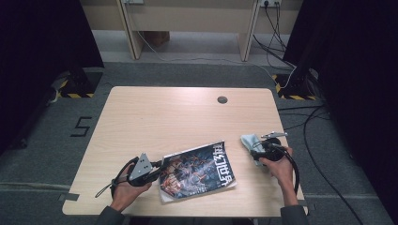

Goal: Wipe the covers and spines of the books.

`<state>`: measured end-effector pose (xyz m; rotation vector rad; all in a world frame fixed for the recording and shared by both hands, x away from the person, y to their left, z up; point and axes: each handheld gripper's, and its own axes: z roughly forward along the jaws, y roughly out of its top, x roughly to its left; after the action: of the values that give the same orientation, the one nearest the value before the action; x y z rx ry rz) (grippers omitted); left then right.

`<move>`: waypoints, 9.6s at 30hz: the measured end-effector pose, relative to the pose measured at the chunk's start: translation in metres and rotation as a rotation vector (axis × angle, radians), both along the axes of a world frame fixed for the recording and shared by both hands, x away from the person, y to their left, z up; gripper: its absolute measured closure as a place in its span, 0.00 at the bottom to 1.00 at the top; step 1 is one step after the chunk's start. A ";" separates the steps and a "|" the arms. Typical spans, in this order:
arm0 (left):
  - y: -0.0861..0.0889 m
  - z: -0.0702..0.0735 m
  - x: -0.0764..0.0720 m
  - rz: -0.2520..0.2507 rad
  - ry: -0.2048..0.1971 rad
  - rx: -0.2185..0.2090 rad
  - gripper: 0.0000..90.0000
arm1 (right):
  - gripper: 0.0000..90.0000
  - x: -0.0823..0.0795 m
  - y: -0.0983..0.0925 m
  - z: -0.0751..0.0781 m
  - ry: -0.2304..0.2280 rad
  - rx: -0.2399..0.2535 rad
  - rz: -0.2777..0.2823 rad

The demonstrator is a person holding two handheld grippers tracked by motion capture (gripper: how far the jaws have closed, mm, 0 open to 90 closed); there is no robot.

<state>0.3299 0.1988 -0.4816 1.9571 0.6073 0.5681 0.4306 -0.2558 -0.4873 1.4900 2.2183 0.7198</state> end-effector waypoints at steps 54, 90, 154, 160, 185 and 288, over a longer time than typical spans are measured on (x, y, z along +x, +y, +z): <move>-0.001 0.000 -0.001 -0.001 -0.013 0.016 0.89 | 0.90 -0.026 0.046 0.072 -0.319 0.128 0.206; -0.011 0.002 -0.005 -0.042 -0.061 0.043 0.90 | 0.90 -0.023 0.164 0.047 -0.236 0.063 0.505; -0.015 -0.001 -0.005 -0.025 -0.049 0.052 0.88 | 0.90 -0.065 0.216 0.062 -0.280 0.017 0.673; -0.016 -0.001 -0.005 -0.028 -0.063 0.059 0.88 | 0.90 -0.082 0.234 0.069 -0.333 -0.025 0.755; -0.017 -0.001 -0.005 -0.030 -0.064 0.067 0.87 | 0.90 -0.041 0.190 0.048 -0.219 -0.011 0.623; -0.021 0.006 -0.008 -0.060 -0.157 0.084 0.88 | 0.90 0.022 0.141 0.030 -0.098 -0.322 0.583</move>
<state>0.3216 0.1782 -0.4755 1.9800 0.4312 0.7119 0.4530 -0.1151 -0.4573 0.6412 2.5566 0.5396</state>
